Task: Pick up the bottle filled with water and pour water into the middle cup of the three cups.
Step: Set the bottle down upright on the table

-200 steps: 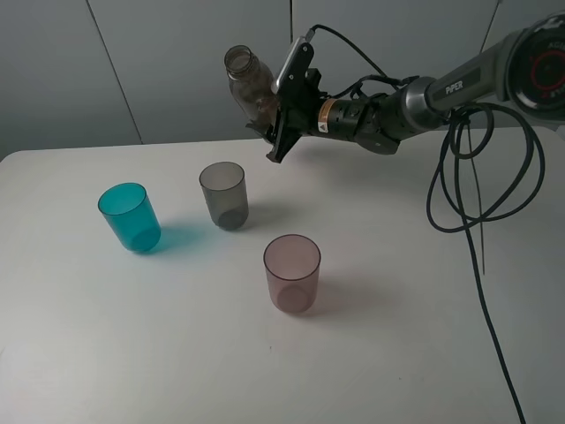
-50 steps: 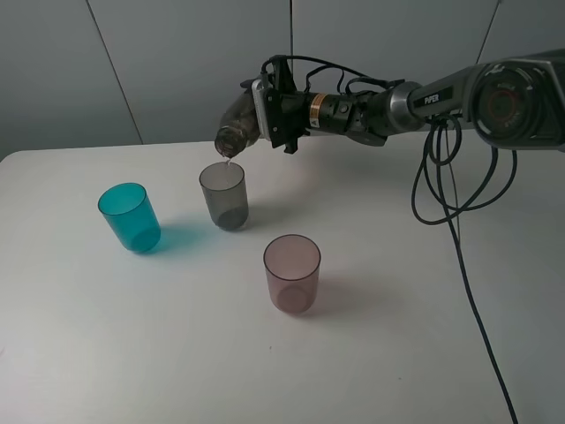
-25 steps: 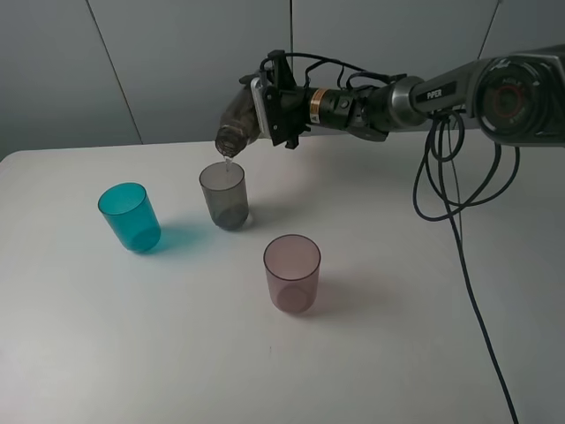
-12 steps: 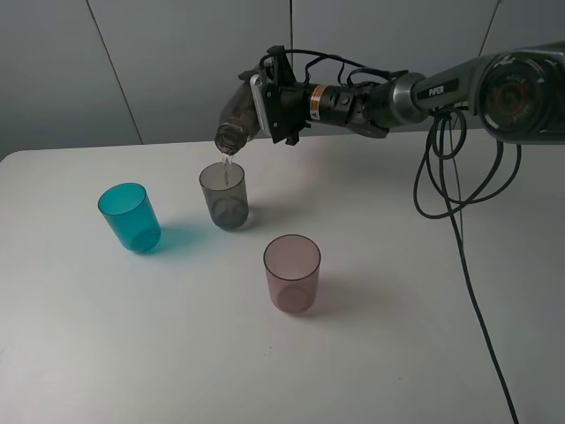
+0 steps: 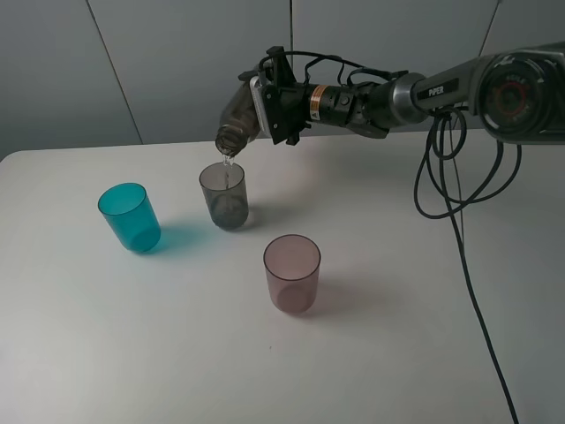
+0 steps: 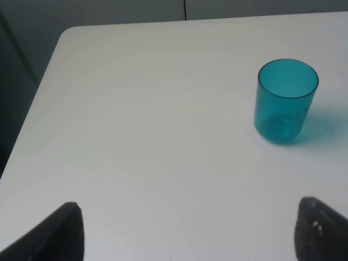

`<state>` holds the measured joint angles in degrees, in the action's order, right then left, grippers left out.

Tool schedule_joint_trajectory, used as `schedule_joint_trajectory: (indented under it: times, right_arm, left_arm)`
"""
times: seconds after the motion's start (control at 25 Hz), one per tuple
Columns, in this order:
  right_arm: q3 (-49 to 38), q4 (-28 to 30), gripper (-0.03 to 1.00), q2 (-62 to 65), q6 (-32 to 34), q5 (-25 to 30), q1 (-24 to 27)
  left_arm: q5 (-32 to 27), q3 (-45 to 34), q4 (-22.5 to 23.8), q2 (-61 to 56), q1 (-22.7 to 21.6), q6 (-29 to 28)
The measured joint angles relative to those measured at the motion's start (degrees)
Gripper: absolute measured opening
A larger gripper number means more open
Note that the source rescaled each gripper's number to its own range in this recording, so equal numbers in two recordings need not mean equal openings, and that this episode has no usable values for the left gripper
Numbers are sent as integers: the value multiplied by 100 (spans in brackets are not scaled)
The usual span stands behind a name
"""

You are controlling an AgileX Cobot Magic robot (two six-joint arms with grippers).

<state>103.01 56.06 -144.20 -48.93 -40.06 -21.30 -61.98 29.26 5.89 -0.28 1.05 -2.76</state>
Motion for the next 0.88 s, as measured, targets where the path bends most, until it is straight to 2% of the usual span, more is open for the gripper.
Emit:
schedule_joint_trajectory:
  times: [0.88]
  right_arm:
    - [0, 0, 0, 0, -290, -35, 0]
  left_arm:
    - [0, 0, 0, 0, 0, 10]
